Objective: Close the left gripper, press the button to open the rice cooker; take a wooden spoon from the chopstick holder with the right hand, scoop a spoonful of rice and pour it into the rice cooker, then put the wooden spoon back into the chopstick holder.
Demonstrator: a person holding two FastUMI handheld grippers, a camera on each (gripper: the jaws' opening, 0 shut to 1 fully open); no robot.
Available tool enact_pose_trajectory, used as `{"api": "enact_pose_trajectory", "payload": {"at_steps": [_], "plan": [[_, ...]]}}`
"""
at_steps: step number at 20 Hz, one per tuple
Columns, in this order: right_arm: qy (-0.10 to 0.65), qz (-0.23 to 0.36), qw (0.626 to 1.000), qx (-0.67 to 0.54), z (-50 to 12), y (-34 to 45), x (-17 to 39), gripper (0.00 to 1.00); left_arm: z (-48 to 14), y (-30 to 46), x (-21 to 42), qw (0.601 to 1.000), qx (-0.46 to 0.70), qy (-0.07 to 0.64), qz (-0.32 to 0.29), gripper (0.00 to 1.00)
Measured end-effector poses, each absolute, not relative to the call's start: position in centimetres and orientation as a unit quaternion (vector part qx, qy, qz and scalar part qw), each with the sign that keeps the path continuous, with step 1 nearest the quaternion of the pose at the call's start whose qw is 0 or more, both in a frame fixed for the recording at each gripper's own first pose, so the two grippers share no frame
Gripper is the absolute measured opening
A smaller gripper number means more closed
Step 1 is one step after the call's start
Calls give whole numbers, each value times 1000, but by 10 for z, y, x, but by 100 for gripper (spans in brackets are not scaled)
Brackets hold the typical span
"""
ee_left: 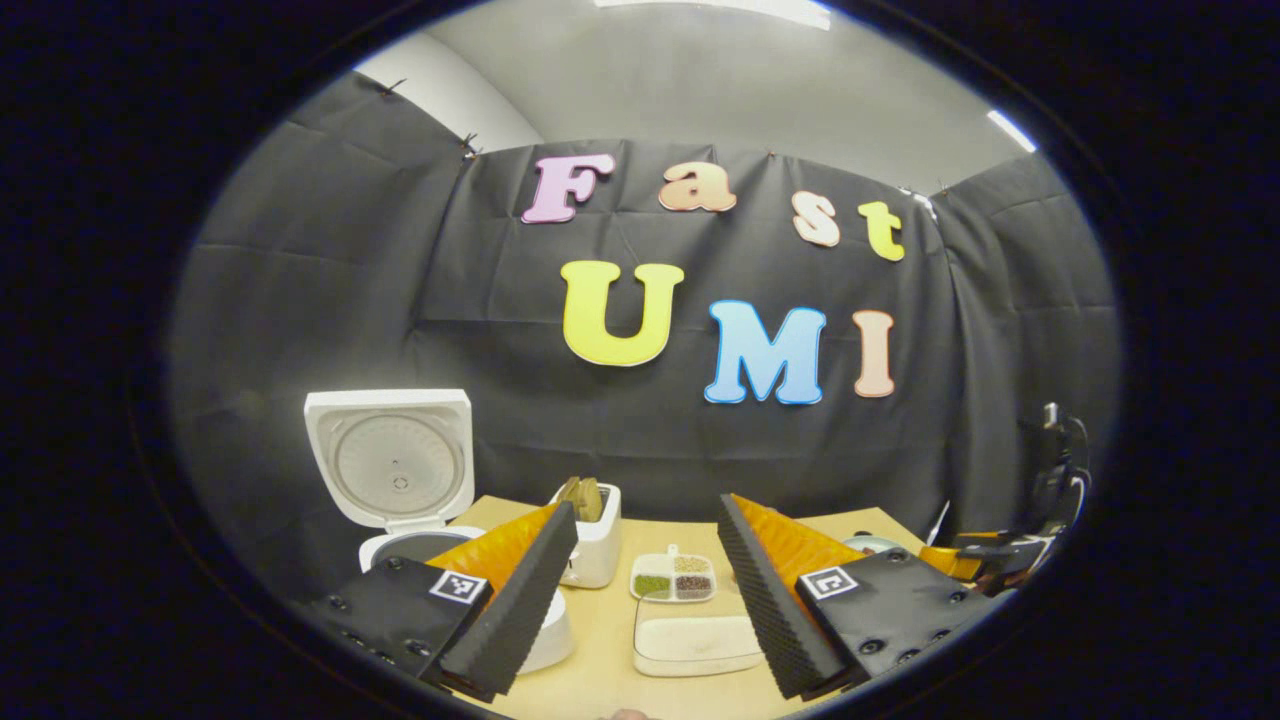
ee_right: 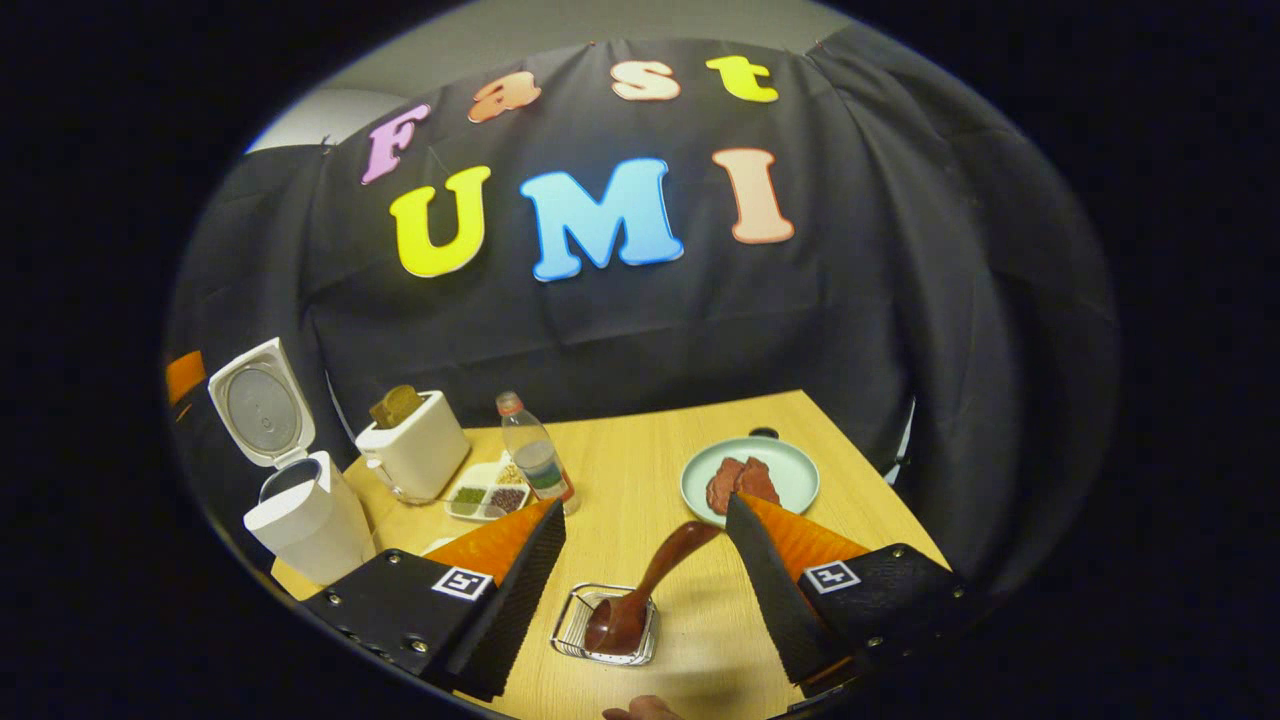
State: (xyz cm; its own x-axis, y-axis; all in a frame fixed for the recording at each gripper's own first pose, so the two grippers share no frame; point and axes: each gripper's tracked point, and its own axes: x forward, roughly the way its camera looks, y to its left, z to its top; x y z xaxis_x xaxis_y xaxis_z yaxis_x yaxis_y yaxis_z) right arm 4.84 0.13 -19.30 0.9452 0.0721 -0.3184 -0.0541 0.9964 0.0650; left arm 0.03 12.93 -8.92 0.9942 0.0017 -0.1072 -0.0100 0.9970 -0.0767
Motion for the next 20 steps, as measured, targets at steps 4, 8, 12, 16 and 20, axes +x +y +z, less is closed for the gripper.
{"api": "enact_pose_trajectory", "payload": {"at_steps": [4, 8, 12, 16, 20], "plan": [[101, 56, 993, 26, -124, 29, 46, 98, -84, 153, 10, 998, -27, 53, 14, 98], [63, 70, 995, 42, -76, 53, 45, 97, -85, 187, 18, 997, -45, 62, 26, 98], [39, 74, 995, 46, -56, 63, 44, 97, -75, 248, 29, 993, -54, 64, 89, 96], [46, 76, 995, 46, -61, 67, 44, 97, -62, 306, 55, 983, -81, 69, 151, 96], [59, 65, 995, 52, -70, 60, 47, 97, -54, 358, 84, 973, -83, 71, 202, 97]]}}
